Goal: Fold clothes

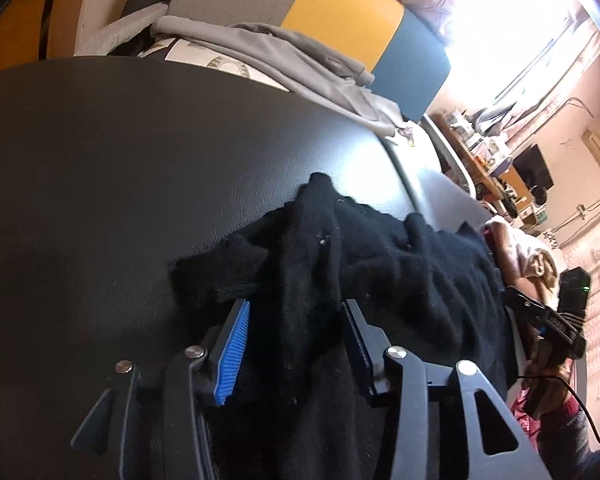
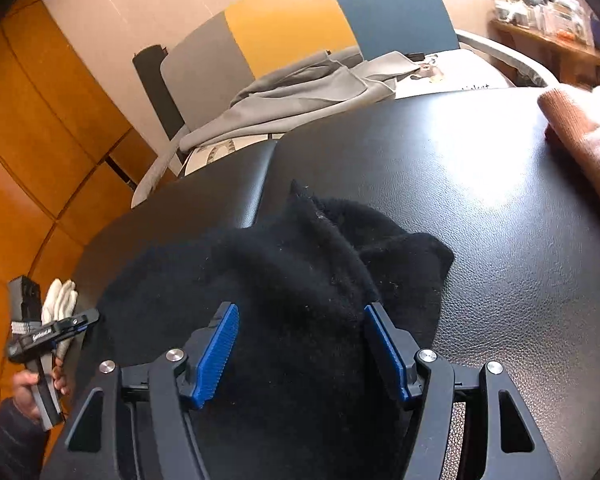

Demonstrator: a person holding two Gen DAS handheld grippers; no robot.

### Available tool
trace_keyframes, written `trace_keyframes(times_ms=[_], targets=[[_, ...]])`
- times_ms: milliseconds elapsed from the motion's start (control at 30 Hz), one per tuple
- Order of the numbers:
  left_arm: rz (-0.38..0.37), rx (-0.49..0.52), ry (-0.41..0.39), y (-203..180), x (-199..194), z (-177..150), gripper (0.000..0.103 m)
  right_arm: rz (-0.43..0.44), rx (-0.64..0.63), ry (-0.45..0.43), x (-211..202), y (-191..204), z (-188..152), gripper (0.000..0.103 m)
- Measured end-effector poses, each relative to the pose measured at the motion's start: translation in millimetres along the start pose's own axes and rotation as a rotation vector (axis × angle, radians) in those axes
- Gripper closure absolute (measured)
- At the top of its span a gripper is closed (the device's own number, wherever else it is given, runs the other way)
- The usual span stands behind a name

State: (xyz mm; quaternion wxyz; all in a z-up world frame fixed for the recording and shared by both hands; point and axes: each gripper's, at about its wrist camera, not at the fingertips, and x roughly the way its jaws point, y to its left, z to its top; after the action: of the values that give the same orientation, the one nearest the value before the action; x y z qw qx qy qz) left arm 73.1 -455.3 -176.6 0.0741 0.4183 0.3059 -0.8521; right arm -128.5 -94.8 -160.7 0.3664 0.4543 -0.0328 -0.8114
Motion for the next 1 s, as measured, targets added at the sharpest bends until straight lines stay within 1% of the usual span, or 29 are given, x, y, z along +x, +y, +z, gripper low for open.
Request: trace_keyframes(times_ms=[33, 100, 167, 233, 267, 300, 333, 367, 400, 433, 467, 500, 533, 567, 600, 667, 733, 800, 933, 1000], targets=[[0.008, 0.009, 0.001, -3, 0, 1, 0.060, -0.008, -0.014, 0.004, 0, 2, 1, 0.036], [0.042, 0.037, -0.001, -9, -2, 2, 0.069, -0.035, -0.042, 0.007, -1, 4, 3, 0.036], [0.029, 0.039, -0.014, -12, -8, 2, 0.069, -0.077, -0.073, -0.001, -5, 6, 5, 0.036], [0.022, 0.028, -0.017, -12, -12, 2, 0.080, -0.112, -0.094, -0.006, -6, 7, 8, 0.036], [0.025, 0.023, -0.021, -11, -13, 1, 0.081, -0.118, -0.102, -0.003, -6, 6, 9, 0.036], [0.027, 0.018, -0.025, -11, -14, 1, 0.086, -0.125, -0.111, 0.001, -5, 6, 11, 0.037], [0.031, 0.013, -0.029, -10, -15, 1, 0.096, -0.135, -0.124, 0.012, -2, 6, 12, 0.038], [0.040, 0.008, -0.032, -9, -15, 0, 0.098, -0.143, -0.136, 0.025, 2, 6, 14, 0.044], [0.047, 0.004, -0.034, -8, -14, -2, 0.098, -0.140, -0.149, 0.046, 7, 6, 15, 0.060], [0.046, -0.002, -0.035, -6, -13, -2, 0.099, -0.144, -0.162, 0.067, 12, 7, 15, 0.066], [0.046, -0.007, -0.036, -5, -12, -3, 0.099, -0.169, -0.179, 0.086, 17, 7, 16, 0.067], [0.055, -0.013, -0.041, -4, -12, -3, 0.100, -0.181, -0.193, 0.088, 18, 9, 16, 0.067], [0.068, -0.025, -0.049, -2, -14, -3, 0.100, -0.193, -0.207, 0.090, 19, 10, 17, 0.070], [0.080, -0.034, -0.056, 0, -15, -4, 0.101, -0.205, -0.221, 0.093, 20, 12, 18, 0.086], [0.093, -0.032, -0.059, 0, -16, -5, 0.101, -0.216, -0.233, 0.093, 21, 13, 19, 0.099], [0.119, -0.027, -0.065, 1, -17, -6, 0.101, -0.234, -0.241, 0.078, 15, 13, 22, 0.099], [0.146, -0.032, -0.056, 4, -15, -10, 0.101, -0.283, -0.256, 0.077, 14, 12, 23, 0.099], [0.178, -0.046, -0.048, 9, -11, -14, 0.101, -0.338, -0.259, 0.105, 26, 5, 21, 0.099], [0.237, -0.084, -0.064, 22, -23, -23, 0.103, -0.428, -0.277, 0.089, 37, 5, 19, 0.099], [0.264, -0.104, -0.073, 29, -30, -27, 0.103, -0.432, -0.256, 0.079, 36, 2, 21, 0.098]])
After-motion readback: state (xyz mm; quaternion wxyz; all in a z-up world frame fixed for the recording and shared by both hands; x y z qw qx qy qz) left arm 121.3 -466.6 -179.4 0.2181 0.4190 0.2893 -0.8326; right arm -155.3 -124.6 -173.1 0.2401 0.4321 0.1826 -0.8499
